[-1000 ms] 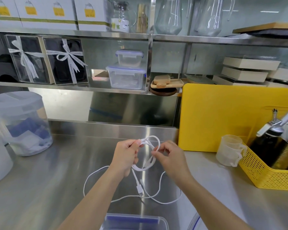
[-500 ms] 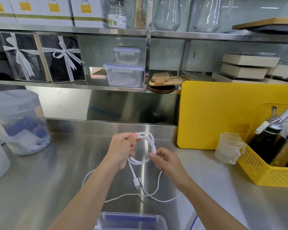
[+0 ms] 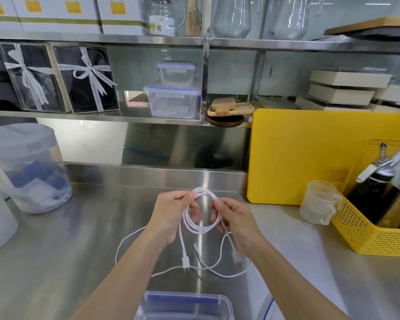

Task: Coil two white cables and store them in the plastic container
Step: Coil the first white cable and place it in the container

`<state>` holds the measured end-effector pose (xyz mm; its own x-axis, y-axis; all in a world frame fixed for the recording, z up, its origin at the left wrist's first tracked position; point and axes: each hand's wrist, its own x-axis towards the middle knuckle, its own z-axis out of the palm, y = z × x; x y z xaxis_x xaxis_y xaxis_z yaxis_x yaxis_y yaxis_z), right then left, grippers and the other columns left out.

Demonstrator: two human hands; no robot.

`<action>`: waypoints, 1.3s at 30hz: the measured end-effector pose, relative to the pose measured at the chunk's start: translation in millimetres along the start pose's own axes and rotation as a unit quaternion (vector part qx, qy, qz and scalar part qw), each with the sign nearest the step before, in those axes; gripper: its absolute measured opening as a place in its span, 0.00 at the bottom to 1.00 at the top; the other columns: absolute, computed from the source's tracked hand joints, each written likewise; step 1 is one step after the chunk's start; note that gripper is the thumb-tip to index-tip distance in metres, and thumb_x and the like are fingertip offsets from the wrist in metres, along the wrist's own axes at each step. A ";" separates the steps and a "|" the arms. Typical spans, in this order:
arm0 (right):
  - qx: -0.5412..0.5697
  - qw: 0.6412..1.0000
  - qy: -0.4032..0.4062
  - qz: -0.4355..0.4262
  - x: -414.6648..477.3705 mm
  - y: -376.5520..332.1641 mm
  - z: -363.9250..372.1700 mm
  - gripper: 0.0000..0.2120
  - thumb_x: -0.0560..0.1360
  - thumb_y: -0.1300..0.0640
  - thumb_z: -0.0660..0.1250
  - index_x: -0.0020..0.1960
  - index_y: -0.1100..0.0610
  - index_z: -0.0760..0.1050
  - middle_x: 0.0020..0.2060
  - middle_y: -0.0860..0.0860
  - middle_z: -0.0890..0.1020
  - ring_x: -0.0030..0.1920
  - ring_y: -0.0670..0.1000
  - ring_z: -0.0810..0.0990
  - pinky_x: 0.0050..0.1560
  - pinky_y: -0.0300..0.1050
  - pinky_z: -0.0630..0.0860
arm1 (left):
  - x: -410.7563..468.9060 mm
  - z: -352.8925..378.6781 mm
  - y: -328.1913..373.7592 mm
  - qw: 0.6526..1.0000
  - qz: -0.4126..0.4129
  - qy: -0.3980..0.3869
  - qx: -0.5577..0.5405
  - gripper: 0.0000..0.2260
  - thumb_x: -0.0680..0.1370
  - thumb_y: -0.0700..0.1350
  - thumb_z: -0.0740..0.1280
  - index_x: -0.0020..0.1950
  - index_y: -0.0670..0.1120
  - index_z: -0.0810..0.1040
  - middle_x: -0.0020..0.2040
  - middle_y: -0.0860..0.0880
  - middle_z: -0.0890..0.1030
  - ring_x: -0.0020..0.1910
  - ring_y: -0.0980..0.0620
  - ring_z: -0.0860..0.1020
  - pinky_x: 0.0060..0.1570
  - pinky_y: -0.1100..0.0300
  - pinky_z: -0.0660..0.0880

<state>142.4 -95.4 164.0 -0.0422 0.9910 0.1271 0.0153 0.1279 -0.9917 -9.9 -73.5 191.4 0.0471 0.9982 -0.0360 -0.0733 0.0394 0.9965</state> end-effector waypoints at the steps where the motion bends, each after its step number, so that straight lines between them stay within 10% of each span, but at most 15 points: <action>1: 0.003 1.000 0.013 0.002 1.0 -0.1 -1.4 0.13 0.78 0.57 0.61 0.37 0.55 0.80 0.26 0.49 0.79 0.25 0.45 0.72 0.27 0.37 0.68 | -0.9 -0.8 1.4 1.000 -0.005 -0.009 0.027 0.11 0.77 0.42 0.66 0.36 0.41 0.83 0.31 0.44 0.82 0.31 0.45 0.80 0.41 0.49 0.82; 10: -0.035 0.988 0.149 -0.003 7.0 9.2 -12.6 0.16 0.78 0.58 0.61 0.32 0.54 0.78 0.25 0.51 0.76 0.27 0.48 0.70 0.27 0.38 0.66 | -5.1 -24.9 4.9 0.955 -0.139 -0.136 0.226 0.13 0.76 0.47 0.67 0.36 0.40 0.78 0.30 0.45 0.83 0.28 0.51 0.81 0.29 0.60 0.79; 16: -0.121 0.983 0.140 -0.017 3.5 20.2 -7.4 0.15 0.78 0.57 0.62 0.32 0.55 0.77 0.26 0.51 0.76 0.28 0.48 0.72 0.31 0.42 0.69 | -4.6 -19.0 -10.5 0.960 -0.214 -0.153 -0.092 0.07 0.67 0.49 0.72 0.34 0.46 0.82 0.33 0.49 0.83 0.35 0.52 0.79 0.48 0.54 0.71; 21: -0.095 0.987 0.131 -0.010 2.0 25.9 1.6 0.16 0.77 0.57 0.63 0.30 0.53 0.76 0.22 0.46 0.75 0.25 0.43 0.71 0.29 0.39 0.69 | -4.9 1.6 -34.4 0.978 -0.131 -0.066 -0.151 0.10 0.65 0.42 0.73 0.39 0.37 0.77 0.31 0.41 0.79 0.31 0.45 0.77 0.42 0.50 0.76; 27: -0.110 0.988 0.101 -0.028 -5.1 28.3 3.4 0.15 0.77 0.56 0.62 0.34 0.60 0.77 0.25 0.49 0.76 0.27 0.44 0.72 0.27 0.36 0.69 | -4.7 9.8 -42.6 0.992 0.014 0.064 0.109 0.21 0.64 0.39 0.78 0.42 0.47 0.66 0.36 0.45 0.75 0.29 0.47 0.78 0.33 0.55 0.78; 33: -0.205 0.974 0.093 -0.024 -10.1 33.0 15.7 0.11 0.78 0.53 0.60 0.42 0.53 0.79 0.32 0.45 0.80 0.33 0.43 0.78 0.33 0.30 0.74 | -5.5 14.5 -47.3 0.942 0.116 0.097 0.301 0.11 0.74 0.41 0.68 0.42 0.45 0.65 0.38 0.46 0.76 0.35 0.41 0.77 0.37 0.49 0.76; 39: -0.352 0.924 0.045 -0.143 -11.5 36.7 16.0 0.08 0.77 0.56 0.63 0.45 0.58 0.79 0.40 0.47 0.76 0.44 0.47 0.70 0.49 0.49 0.67 | -3.6 5.7 -63.5 0.950 0.062 0.145 0.268 0.02 0.77 0.37 0.61 0.47 0.41 0.68 0.41 0.40 0.80 0.37 0.40 0.80 0.37 0.51 0.75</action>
<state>127.5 -102.7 125.9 -0.0631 0.9082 0.4137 0.6644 0.3476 -0.6617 0.3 -79.8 128.7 -0.2114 0.9670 0.1423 0.4613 -0.0296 0.8868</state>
